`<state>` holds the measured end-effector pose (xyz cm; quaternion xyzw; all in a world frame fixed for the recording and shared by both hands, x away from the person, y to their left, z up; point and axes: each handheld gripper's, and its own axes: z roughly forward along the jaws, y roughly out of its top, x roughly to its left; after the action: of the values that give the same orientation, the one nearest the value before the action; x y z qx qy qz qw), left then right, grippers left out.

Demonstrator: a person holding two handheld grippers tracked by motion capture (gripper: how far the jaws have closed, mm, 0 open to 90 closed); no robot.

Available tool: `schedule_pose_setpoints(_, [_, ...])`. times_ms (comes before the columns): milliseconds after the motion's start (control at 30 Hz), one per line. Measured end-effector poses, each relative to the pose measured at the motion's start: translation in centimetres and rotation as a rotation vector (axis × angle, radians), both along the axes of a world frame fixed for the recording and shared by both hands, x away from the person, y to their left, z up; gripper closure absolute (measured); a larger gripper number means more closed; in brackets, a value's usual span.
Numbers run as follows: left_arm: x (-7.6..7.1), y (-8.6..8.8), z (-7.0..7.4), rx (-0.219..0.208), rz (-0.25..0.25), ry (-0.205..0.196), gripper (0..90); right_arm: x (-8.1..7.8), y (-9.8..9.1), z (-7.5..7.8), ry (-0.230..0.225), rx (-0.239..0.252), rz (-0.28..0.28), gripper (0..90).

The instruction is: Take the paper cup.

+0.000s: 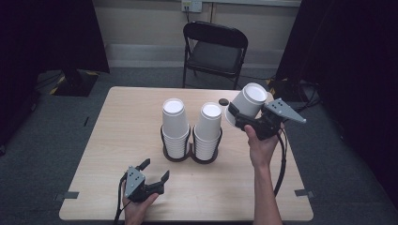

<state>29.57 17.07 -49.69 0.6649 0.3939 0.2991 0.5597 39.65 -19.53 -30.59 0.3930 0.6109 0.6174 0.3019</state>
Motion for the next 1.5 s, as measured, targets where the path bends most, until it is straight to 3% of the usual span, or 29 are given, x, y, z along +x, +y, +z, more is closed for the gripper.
schedule_pose_setpoints(133, [0.0,0.1,0.0,-0.004,-0.011,0.007,15.9,-0.4,-0.3,-0.5,0.008,0.003,-0.012,15.5])
schedule_pose_setpoints(233, [0.2,0.2,0.0,-0.033,-0.017,0.029,15.9,-0.7,-0.6,-1.1,0.027,-0.002,-0.028,15.5])
schedule_pose_setpoints(567, [0.1,0.4,0.0,-0.046,-0.009,0.023,17.8,-1.4,-1.1,-2.8,0.061,0.017,-0.026,15.7])
schedule_pose_setpoints(633, [0.0,0.4,0.0,-0.054,-0.018,0.025,23.3,-1.7,-1.1,-3.0,0.076,0.031,-0.006,15.7])
schedule_pose_setpoints(833, [0.0,0.6,0.1,-0.075,-0.024,0.028,21.8,-2.9,-1.1,-3.8,0.101,0.046,0.019,15.7])
schedule_pose_setpoints(1100, [0.0,0.6,0.1,-0.095,-0.051,0.034,24.8,-4.5,-1.4,-6.1,0.134,0.093,0.058,15.7])
schedule_pose_setpoints(1333, [-0.1,0.3,0.1,-0.117,-0.069,0.038,25.6,-5.6,-0.6,-7.8,0.170,0.101,0.090,15.7])
schedule_pose_setpoints(1500, [-0.1,0.1,0.2,-0.110,-0.079,0.035,24.5,-6.2,0.3,-9.0,0.196,0.116,0.122,15.7])
